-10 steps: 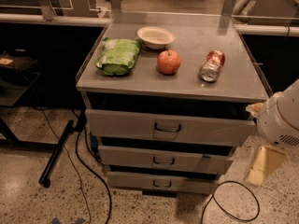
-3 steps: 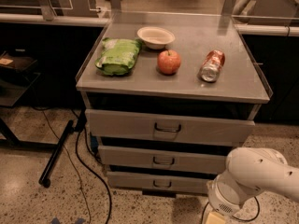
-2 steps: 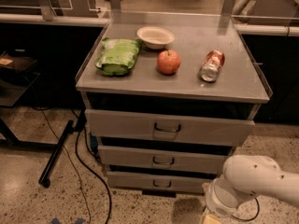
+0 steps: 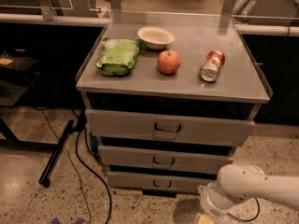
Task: Open bottom drawer
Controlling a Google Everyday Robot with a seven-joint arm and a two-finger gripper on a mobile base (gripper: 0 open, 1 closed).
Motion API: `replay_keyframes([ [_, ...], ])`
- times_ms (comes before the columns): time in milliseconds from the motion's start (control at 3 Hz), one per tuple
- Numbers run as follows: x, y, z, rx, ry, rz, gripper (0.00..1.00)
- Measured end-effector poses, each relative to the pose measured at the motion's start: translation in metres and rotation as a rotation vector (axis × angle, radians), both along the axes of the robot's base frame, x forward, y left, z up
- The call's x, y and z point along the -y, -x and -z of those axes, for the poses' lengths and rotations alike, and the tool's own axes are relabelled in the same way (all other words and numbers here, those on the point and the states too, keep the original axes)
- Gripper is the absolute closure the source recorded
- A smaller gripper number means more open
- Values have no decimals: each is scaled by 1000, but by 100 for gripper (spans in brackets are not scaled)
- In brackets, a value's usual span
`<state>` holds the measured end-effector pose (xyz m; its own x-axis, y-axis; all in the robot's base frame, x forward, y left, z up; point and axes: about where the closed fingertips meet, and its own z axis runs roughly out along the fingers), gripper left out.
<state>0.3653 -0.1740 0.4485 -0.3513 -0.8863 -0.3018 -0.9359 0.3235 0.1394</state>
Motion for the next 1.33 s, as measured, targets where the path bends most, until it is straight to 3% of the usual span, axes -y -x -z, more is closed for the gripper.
replay_keyframes([
  [667, 22, -34, 71, 8, -16, 89, 0],
  [1000, 30, -54, 109, -14, -10, 140, 0],
  [1333, 30, -54, 109, -14, -10, 140, 0],
])
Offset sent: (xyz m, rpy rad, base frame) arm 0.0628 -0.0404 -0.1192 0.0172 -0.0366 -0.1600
